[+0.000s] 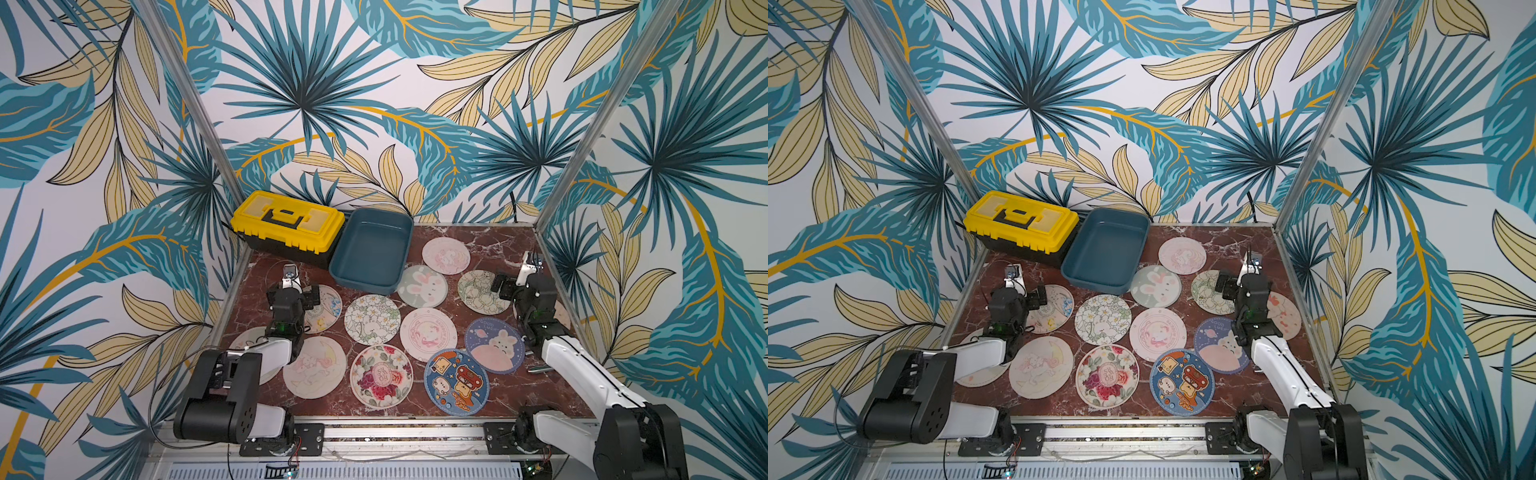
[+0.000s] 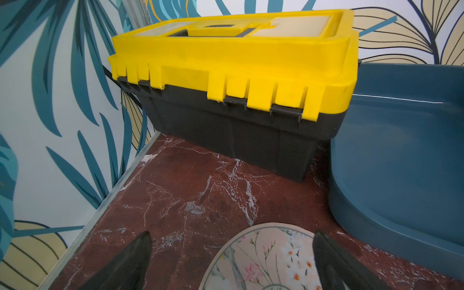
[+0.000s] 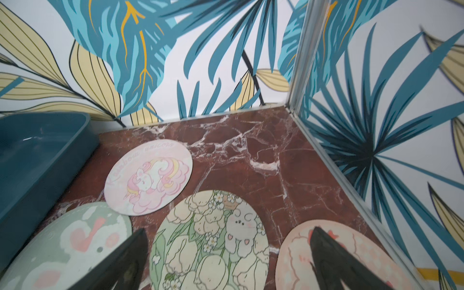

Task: Put the coasters into the storage box
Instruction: Pick up the coaster from the center of the board.

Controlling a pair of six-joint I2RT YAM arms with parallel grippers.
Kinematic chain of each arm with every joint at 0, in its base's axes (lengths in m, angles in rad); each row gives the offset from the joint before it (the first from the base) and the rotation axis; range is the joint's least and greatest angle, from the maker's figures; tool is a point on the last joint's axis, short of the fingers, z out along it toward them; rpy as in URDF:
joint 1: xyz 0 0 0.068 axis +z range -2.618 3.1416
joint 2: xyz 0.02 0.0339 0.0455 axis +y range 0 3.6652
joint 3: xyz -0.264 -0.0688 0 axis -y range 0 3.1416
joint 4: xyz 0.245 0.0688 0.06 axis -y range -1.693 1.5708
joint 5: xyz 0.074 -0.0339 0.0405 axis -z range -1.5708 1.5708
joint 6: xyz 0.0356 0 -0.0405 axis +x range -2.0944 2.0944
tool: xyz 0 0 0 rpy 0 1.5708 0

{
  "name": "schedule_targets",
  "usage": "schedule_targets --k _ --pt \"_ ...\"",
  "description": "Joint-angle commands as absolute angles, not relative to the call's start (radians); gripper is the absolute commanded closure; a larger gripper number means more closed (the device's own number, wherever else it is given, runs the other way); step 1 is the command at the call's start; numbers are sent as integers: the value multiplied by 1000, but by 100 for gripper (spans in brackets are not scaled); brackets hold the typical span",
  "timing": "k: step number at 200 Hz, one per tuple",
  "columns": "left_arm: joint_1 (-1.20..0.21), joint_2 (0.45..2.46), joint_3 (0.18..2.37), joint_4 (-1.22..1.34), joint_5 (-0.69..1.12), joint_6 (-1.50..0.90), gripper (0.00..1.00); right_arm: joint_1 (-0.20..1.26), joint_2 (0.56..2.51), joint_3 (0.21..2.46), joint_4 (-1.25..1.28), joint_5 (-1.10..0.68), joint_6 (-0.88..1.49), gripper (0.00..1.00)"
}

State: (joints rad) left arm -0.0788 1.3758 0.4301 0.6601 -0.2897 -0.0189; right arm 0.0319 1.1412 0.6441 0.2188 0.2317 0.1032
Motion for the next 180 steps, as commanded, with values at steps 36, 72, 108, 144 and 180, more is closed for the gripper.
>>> schedule_targets --k 36,72,108,144,180 --pt "-123 1291 616 257 -338 -224 1 109 1250 825 -136 151 213 0" --pt "-126 1248 663 41 -344 -474 0 206 1333 930 -200 169 239 0" --pt "-126 1266 727 -191 -302 -675 0 284 1455 1074 -311 143 268 0" --pt "-126 1352 805 -347 -245 -737 0 359 1527 1177 -334 109 273 1" --pt "-120 1417 830 -393 -221 -789 1 436 1599 1285 -377 91 262 0"
